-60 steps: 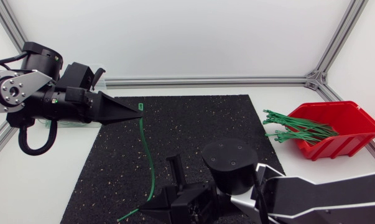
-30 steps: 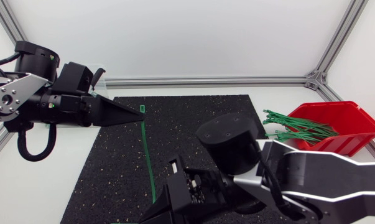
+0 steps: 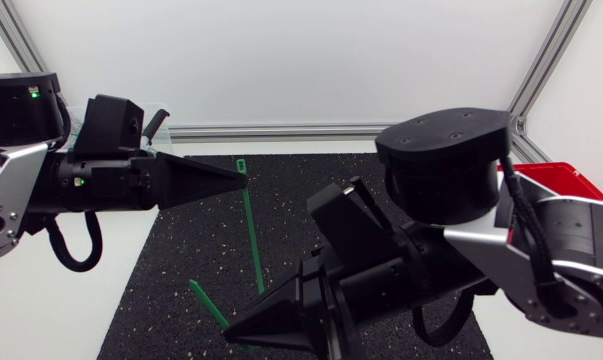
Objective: Take a green cable tie from the red box, thread the tail through the head to close it, then place it in the transparent bin on the left.
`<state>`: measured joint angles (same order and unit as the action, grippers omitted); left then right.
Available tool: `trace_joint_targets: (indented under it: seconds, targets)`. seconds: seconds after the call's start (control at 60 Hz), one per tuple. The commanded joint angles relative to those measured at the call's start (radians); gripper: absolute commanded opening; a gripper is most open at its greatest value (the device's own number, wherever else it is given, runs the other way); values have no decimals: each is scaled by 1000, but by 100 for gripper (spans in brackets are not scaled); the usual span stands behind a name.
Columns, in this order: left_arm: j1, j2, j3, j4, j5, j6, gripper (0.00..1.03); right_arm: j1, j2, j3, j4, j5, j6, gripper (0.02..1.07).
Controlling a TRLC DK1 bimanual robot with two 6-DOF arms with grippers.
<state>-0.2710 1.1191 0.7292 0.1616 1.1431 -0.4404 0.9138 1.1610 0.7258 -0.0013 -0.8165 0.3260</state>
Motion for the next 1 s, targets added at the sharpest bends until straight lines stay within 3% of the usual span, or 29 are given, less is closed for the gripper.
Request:
trace_joint_targets:
  seconds: [0.0, 0.15, 0.65, 0.983]
  targets:
    - [-10, -18, -33, 19, -3, -43, 4, -33, -26, 18, -11, -42, 150, 8]
    - [-8, -87, -67, 27, -31, -43, 4, -96, -29, 41, -12, -150, 303, 8]
    - [-51, -174, -132, 96, -149, -9, 4, -197, 48, 176, -28, -294, 709, 8]
    - [-76, -191, -151, 113, -206, 26, 4, -240, 68, 205, -49, -322, 757, 8]
